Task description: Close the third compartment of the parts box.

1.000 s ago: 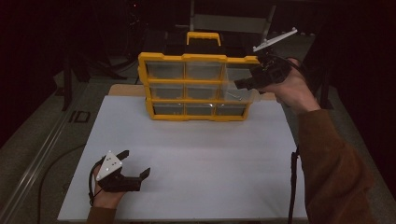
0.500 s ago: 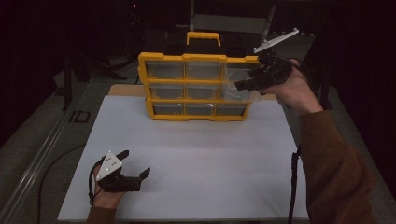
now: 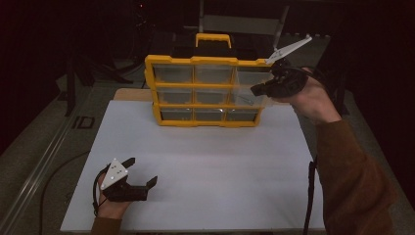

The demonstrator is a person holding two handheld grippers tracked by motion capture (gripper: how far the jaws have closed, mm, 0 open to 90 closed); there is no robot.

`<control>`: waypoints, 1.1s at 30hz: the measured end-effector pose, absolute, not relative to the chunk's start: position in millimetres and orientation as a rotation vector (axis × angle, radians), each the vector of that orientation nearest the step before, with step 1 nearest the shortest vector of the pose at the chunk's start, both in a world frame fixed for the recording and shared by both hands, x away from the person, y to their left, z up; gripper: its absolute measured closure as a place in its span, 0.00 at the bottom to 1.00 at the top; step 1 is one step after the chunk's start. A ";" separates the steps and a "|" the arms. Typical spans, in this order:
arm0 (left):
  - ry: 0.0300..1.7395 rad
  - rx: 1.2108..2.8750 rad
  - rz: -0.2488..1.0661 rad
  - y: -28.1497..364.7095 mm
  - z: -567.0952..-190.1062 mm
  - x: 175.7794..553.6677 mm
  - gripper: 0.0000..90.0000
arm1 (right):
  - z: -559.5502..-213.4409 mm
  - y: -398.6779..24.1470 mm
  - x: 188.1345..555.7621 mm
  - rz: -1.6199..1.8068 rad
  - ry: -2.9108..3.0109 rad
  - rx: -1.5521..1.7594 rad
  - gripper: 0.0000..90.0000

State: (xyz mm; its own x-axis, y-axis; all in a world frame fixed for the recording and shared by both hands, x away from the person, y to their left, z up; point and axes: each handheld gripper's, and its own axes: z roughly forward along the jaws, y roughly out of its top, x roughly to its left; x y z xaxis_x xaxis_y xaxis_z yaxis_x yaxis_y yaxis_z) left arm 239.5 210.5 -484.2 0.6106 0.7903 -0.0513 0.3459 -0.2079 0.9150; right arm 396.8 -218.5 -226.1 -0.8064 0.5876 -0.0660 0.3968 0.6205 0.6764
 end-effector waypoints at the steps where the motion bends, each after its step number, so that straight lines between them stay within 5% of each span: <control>1: 0.922 1.801 0.536 210.4 -484.3 239.6 0.00 | -228.6 -218.6 397.4 0.960 2.569 0.801 1.00; 33: 0.920 1.802 0.539 209.9 -484.2 239.5 0.00 | -289.4 -230.5 401.2 0.873 2.502 0.926 1.00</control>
State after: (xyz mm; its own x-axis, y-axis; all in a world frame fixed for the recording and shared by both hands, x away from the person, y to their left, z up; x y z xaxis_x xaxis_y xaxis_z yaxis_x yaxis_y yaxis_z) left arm 239.5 209.9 -484.2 0.6113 0.7899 -0.0483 0.3437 -0.2101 0.9153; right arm 401.2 -230.5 -289.4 -0.7332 0.6736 -0.0930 0.4695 0.6004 0.6473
